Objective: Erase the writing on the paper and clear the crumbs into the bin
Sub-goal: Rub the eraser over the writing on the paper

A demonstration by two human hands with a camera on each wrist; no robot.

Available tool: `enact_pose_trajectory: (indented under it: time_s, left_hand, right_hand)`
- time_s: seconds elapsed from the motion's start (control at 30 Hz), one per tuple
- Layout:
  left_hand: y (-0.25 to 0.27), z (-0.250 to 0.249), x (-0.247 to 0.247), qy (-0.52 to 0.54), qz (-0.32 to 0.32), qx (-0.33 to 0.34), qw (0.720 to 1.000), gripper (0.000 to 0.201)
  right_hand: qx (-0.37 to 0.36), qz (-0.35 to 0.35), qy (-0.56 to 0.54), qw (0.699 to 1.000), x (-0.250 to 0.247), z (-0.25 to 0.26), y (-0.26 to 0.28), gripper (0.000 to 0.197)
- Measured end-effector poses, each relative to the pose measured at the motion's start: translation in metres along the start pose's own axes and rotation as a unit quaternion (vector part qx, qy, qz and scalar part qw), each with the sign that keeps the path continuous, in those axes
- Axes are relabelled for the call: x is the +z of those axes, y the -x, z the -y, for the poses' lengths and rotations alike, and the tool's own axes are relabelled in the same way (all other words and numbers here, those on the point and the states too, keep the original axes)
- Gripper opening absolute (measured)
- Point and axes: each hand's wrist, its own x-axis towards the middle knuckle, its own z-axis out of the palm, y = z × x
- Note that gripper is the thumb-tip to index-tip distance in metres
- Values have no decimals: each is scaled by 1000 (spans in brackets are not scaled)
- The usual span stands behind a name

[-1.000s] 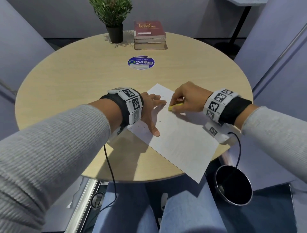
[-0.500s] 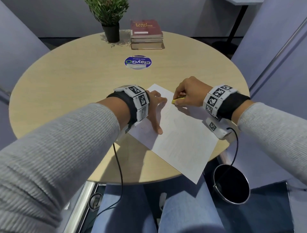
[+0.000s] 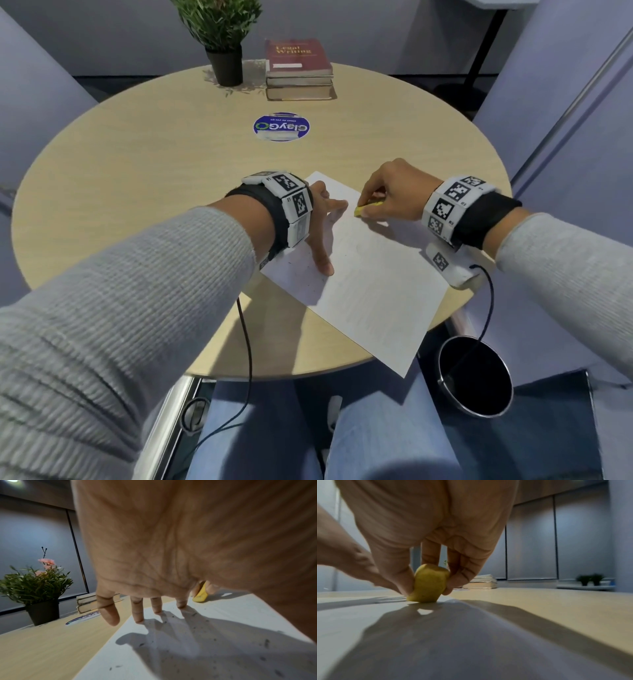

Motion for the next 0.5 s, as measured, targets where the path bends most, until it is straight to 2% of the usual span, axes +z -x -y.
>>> enact_pose_trajectory:
  time_s: [0.07, 0.2, 0.37, 0.5]
  left_hand:
    - [1, -1, -1, 0, -1, -1, 1000, 121]
    - [0, 0, 1, -14, -10, 3, 1000, 120]
    - [2, -1, 3, 12, -10, -2, 1000, 118]
    - [0, -1, 1, -13, -10, -2, 1000, 117]
  right_hand:
    - [6, -8, 5, 1000, -2, -2, -1, 18]
    - [-42, 16, 7, 999, 12, 14, 4, 16]
    - [5, -1, -4, 1000, 0, 2, 0, 18]
    - [-50, 23, 6, 998, 14, 23, 6, 14]
